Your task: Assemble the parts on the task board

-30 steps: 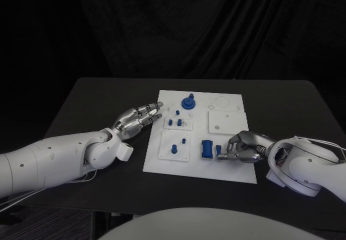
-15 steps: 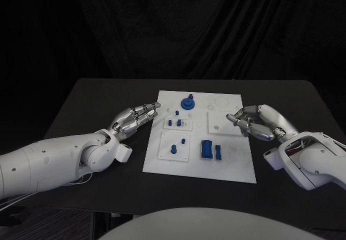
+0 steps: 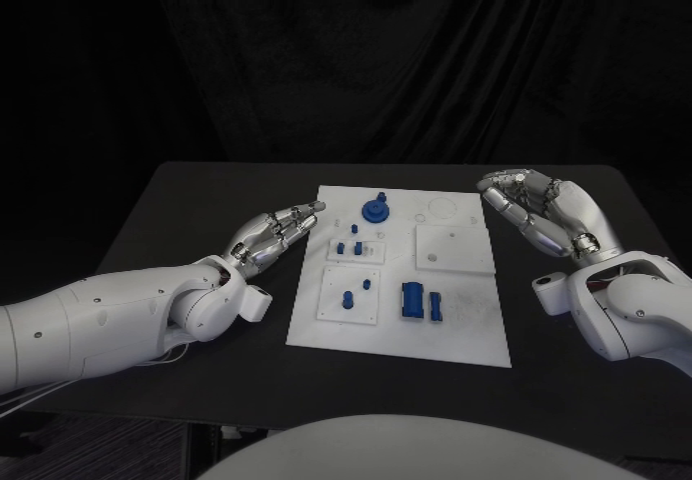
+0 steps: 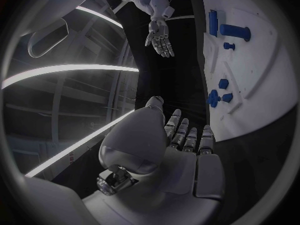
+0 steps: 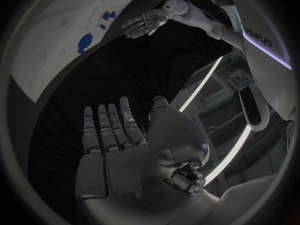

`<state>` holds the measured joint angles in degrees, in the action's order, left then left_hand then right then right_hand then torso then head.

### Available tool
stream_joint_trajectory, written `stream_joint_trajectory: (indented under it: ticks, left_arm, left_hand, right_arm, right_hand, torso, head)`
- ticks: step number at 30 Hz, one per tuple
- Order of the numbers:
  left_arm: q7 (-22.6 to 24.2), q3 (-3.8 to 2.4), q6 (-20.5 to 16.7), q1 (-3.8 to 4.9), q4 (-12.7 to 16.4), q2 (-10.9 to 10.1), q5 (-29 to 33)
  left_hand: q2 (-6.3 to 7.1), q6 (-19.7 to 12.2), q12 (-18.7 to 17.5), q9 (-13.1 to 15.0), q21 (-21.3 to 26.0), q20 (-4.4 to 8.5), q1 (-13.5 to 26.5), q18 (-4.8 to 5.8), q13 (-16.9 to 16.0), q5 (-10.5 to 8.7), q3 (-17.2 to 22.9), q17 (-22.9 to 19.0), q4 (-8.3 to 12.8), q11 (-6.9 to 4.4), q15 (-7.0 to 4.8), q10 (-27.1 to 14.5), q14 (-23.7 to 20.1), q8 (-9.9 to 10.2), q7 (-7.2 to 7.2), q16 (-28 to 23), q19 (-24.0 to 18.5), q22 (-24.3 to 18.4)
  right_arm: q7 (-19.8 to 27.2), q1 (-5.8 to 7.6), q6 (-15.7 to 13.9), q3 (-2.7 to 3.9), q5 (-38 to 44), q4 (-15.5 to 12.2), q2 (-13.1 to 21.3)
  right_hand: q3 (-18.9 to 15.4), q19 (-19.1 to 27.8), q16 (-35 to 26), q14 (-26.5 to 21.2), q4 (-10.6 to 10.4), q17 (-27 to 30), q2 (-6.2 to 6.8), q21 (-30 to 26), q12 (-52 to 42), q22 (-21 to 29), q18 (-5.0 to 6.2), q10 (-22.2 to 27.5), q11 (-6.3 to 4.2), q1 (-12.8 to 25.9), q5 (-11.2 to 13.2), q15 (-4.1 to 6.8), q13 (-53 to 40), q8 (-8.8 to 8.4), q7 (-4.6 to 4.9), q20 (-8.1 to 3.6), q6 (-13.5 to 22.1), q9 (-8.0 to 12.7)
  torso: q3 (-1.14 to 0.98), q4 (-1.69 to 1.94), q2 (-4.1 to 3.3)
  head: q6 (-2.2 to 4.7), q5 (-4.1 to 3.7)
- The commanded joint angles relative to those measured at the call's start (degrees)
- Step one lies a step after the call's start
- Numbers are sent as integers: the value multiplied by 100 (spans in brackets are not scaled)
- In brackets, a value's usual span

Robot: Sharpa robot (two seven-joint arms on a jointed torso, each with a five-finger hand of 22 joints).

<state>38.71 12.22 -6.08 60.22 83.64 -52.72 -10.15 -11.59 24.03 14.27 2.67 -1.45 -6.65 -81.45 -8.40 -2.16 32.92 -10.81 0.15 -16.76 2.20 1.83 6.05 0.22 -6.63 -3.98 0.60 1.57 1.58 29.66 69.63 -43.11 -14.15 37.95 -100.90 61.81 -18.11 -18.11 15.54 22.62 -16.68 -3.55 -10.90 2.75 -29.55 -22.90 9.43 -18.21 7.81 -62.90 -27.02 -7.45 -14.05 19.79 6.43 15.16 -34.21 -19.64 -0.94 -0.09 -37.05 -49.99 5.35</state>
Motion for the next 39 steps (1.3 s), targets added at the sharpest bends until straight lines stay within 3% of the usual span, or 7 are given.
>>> stream_joint_trajectory:
  ticks: [1,5,6,7,12,31,39]
  left_arm:
    - [1292,-4,-112,2,-24,26,-84]
    - [1279,-4,-92,2,-36,37,-84]
    - [2,0,-53,0,-34,31,-23]
    - [0,-2,-59,0,-33,32,-21]
    - [-54,-77,-289,0,7,79,42]
    - [-744,-1020,-3184,-5,522,675,844]
    - [-887,-1215,-3784,-6,628,798,1010]
  left_hand:
    - [-28,-51,-39,-6,22,33,9,-58,11,7,-39,-6,-4,-3,-48,-44,-9,30,9,-38,-5,-7]
    - [-36,-76,-63,-8,20,25,-16,-60,14,30,-34,-8,2,-6,-42,-72,-12,51,17,-43,-4,-5]
    - [348,-762,-453,-267,145,199,2443,252,216,-986,324,-15,503,-220,-183,-605,-22,222,398,-60,-157,-158]
    - [345,-766,-461,-267,145,199,2450,252,216,-974,324,-15,503,-220,-183,-605,-22,224,398,-60,-157,-158]
    - [471,-1063,-642,-267,145,665,3438,254,216,-1366,449,-15,706,-220,-183,-605,-22,663,398,-60,-157,-158]
    - [1159,-1789,-1427,-267,145,665,5984,840,216,-2409,1081,-15,1243,-220,-183,-605,-22,663,398,-60,-157,-158]
    - [1159,-1951,-1427,-267,145,665,6605,840,216,-2664,1081,-15,1676,-220,-183,-605,-22,663,398,-60,-157,-158]
  right_arm:
    - [433,13,268,1,-392,62,-25]
    - [462,13,403,-2,-419,116,-34]
    - [231,1,164,-5,-226,107,-36]
    - [231,-1,163,-3,-231,109,-39]
    - [217,-62,146,89,-461,172,-147]
    - [45,-813,-63,1214,-3289,955,-1474]
    - [14,-946,-101,1413,-3791,1093,-1710]
  right_hand:
    - [-46,234,-66,-245,8,37,-62,-26,-120,365,88,134,-2,-50,18,22,217,-22,-104,17,16,281]
    - [-67,322,-45,-322,0,39,-87,-32,-231,545,87,196,17,-100,32,-22,358,20,-29,45,-17,447]
    - [516,741,-498,-890,496,355,281,-275,743,1046,-283,656,-229,1841,811,211,653,-594,-230,-413,1015,879]
    - [640,854,-613,-1037,617,355,287,-275,956,1192,-297,792,-280,2110,1007,265,744,-741,-643,-524,1257,1010]
    - [1347,1811,-1554,-1804,1668,355,1090,-275,2206,1876,-943,1821,-781,4731,2067,745,1405,-1517,-643,-1516,2610,1964]
    - [1811,1811,-1554,-2262,1668,355,1090,-275,2955,2290,-943,1821,-781,6290,2702,745,1405,-1979,-643,-1516,3421,1964]
    - [1811,1811,-1554,-2262,1668,355,1090,-275,2955,2290,-943,1821,-781,6290,2702,745,1405,-1979,-643,-1516,3421,1964]
  torso:
    - [-16,-8,7]
    - [-23,45,-20]
    - [-13,11,1]
    - [-13,11,2]
    - [-5,11,45]
    - [84,9,535]
    - [94,9,587]
  head:
    - [-1,-5]
    - [-1,-54]
    - [0,-34]
    - [3,-34]
    - [118,-71]
    - [1424,-491]
    - [1562,-535]
